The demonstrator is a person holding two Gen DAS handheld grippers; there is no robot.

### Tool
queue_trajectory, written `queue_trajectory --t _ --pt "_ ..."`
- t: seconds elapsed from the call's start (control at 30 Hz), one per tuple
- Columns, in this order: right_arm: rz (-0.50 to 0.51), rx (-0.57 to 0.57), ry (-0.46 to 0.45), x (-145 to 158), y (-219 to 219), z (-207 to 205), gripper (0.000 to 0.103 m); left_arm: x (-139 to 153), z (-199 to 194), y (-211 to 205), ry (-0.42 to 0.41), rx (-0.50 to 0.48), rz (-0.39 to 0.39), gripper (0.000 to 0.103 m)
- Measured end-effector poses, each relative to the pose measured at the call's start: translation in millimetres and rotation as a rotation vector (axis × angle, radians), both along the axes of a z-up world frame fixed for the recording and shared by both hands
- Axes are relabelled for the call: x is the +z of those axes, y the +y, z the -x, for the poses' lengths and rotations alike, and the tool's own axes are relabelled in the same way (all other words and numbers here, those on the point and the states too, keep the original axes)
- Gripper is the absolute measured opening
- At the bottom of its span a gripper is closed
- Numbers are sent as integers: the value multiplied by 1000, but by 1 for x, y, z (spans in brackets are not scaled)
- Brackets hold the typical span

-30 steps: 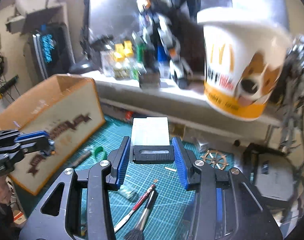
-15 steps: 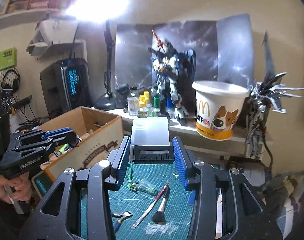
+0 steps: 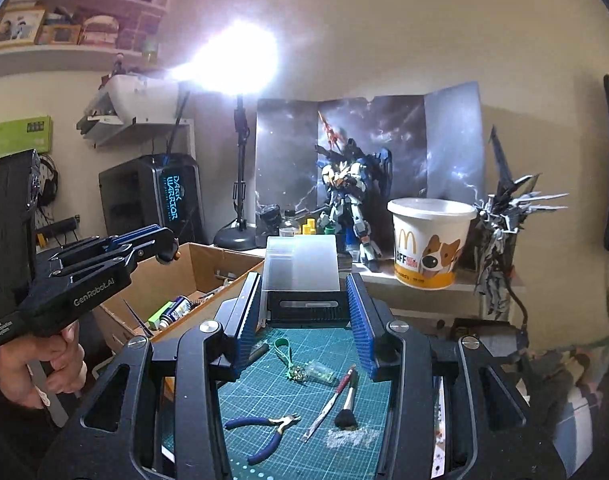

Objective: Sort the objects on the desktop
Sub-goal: 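Lift both held objects off the mat and carry them toward the cardboard box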

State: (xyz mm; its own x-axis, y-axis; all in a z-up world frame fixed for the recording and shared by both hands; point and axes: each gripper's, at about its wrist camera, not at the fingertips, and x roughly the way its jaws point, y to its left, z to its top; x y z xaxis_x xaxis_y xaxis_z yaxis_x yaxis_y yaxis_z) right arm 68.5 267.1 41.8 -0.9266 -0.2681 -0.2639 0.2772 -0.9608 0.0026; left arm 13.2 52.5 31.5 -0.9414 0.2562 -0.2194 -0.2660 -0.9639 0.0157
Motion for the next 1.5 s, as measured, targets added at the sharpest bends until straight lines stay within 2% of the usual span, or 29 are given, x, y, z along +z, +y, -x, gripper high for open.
queue_trajectory --t 0.3,0.47,1.5 --pt "42 -42 -44 -17 8 -5 40 -13 -3 -1 -29 10 8 13" --pt "30 -53 -51 -18 8 -5 40 -19 0 -1 -47 18 12 13" --pt "12 -9 -84 -26 0 7 40 -24 6 -9 -74 41 27 13"
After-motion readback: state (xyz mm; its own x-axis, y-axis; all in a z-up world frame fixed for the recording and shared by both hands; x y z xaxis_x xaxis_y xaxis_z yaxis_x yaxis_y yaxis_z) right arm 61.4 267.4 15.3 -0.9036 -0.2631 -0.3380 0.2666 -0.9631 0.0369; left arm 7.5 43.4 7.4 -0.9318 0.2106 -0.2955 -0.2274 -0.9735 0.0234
